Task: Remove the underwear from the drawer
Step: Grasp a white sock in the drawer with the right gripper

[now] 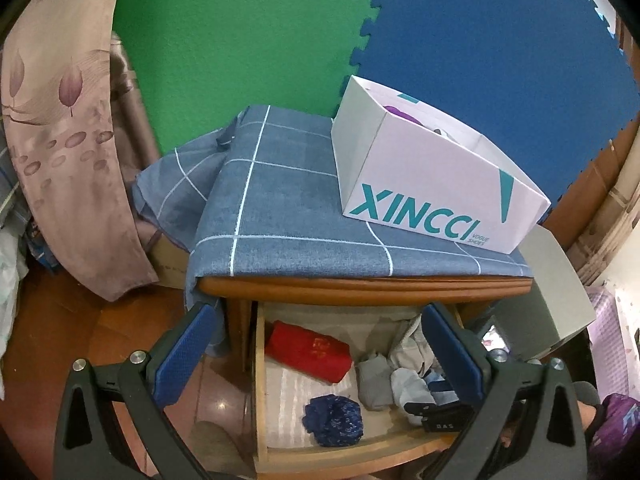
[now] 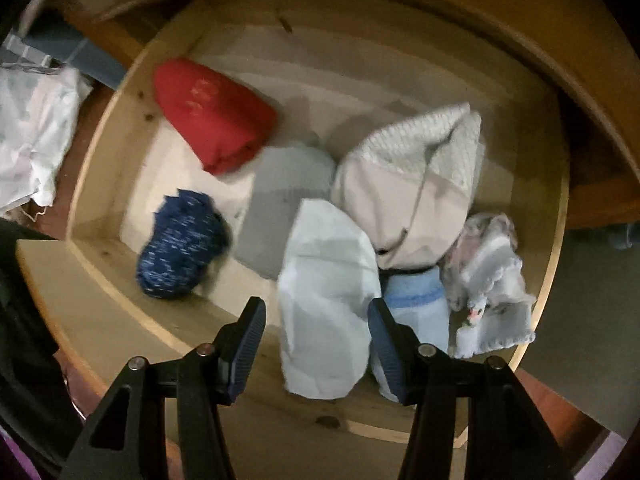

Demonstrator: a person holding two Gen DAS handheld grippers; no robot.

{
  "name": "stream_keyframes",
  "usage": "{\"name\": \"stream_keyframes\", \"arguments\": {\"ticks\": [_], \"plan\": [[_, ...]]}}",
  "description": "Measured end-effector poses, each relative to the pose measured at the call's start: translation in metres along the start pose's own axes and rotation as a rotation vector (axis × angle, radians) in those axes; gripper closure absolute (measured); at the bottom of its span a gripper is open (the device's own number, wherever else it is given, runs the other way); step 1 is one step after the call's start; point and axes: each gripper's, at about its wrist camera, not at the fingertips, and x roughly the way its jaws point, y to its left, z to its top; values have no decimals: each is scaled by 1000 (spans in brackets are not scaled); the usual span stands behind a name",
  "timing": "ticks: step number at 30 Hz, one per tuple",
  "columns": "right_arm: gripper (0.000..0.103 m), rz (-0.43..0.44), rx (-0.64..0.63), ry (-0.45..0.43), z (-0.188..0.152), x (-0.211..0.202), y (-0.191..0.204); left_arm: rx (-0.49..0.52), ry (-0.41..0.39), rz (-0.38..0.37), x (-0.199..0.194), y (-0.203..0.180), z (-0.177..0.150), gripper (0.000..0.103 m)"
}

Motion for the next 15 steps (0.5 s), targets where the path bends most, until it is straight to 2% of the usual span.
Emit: {"name": "stream_keyframes", "arguments": {"ticks": [4,5,6,9,15], "plan": [[48,7,4,10,1,8,-2,-15,5,-9,2,2,1,1],[55,17,11,8,2,10,-3,-17,6,-10,2,3,1,1],[70,21,9,1,2,9,-3,-18,6,-10,2,3,1,1],[75,33,20,-31,-2,1,-7,-15,-5,-5,1,2,1,1],[76,168,107,-225,-26,-71,-30,-21,-2,-10,1,2,0,1]]}}
